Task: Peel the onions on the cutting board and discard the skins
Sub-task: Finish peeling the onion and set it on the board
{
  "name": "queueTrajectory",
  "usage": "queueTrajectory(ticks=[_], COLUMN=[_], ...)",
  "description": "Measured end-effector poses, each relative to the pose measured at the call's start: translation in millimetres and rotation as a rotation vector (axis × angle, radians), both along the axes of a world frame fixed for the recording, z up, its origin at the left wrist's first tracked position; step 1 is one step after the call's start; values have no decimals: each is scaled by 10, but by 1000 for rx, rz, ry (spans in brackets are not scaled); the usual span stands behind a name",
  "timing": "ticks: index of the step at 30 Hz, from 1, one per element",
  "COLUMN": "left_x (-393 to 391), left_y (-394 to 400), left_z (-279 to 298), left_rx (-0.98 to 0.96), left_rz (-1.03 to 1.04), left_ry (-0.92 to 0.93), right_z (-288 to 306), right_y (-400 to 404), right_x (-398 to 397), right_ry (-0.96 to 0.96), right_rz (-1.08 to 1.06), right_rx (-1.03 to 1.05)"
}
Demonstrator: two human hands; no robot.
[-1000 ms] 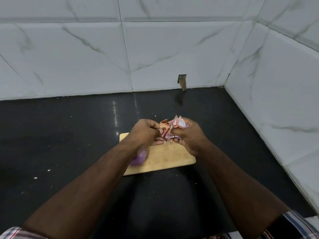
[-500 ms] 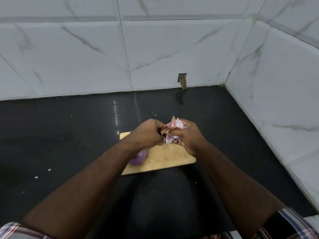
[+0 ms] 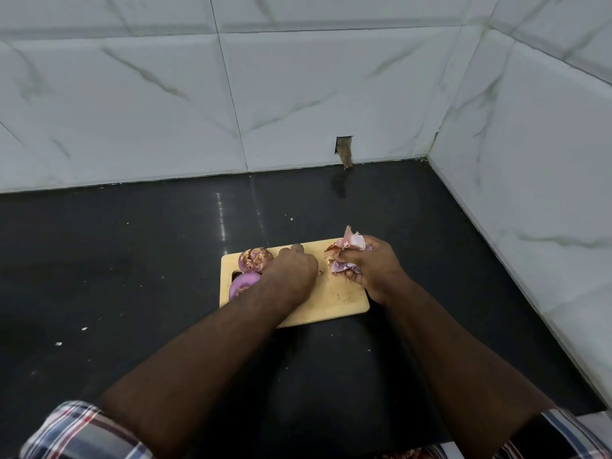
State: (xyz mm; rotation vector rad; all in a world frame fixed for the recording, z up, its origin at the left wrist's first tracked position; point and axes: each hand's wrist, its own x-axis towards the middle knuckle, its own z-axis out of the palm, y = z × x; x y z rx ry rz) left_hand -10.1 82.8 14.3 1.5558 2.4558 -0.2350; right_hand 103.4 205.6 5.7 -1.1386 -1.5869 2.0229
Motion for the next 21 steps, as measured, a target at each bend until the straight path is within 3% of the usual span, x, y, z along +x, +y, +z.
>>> queueTrajectory(ticks=[6, 15, 21], left_x=[-125, -56, -35], left_y=[-45, -65, 76], left_z=[47, -89, -176], left_rx=[-103, 180, 256], left_rz=[-57, 47, 96], left_ry=[-128, -145, -206], right_z=[-21, -27, -54], right_y=[28, 79, 96], right_x=[25, 55, 62], right_ry=[-13, -1, 1], right_rz=[14, 43, 65], right_rx=[-31, -23, -32])
